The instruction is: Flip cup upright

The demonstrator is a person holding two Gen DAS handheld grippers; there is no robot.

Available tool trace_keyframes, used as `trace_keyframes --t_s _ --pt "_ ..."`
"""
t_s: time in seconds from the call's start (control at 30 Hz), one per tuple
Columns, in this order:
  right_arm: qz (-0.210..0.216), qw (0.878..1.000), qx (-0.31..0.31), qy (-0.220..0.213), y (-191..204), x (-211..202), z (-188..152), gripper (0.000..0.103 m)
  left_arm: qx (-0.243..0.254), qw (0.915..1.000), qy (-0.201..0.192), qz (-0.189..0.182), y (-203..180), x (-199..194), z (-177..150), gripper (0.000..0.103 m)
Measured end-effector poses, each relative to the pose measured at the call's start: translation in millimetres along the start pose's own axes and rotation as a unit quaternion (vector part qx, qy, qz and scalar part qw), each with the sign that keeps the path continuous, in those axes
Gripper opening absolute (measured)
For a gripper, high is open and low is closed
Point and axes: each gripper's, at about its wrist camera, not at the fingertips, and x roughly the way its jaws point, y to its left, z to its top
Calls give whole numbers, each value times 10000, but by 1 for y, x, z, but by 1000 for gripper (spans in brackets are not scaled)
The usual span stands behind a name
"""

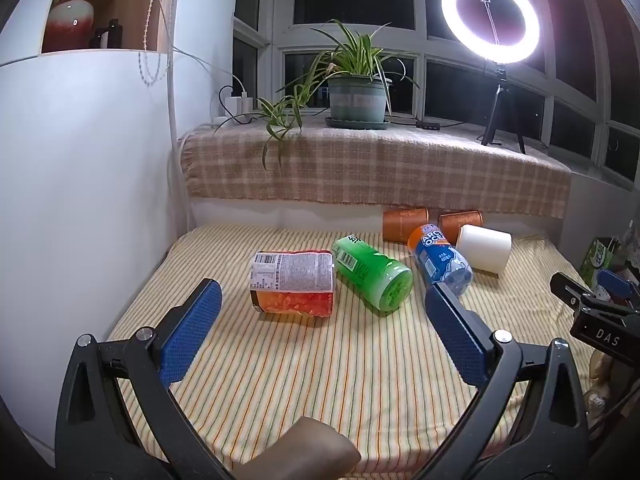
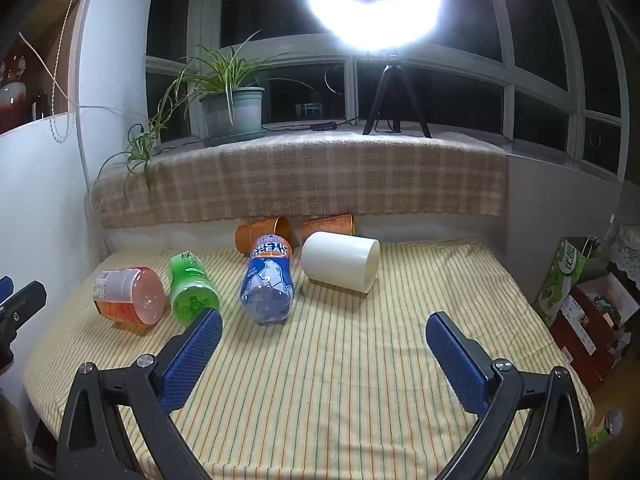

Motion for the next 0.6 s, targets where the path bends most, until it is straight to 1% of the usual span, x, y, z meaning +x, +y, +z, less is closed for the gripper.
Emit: trace_keyframes --t_s 0.6 --pt "28 10000 -32 30 1 1 -1 103 59 10000 55 35 -1 0 0 103"
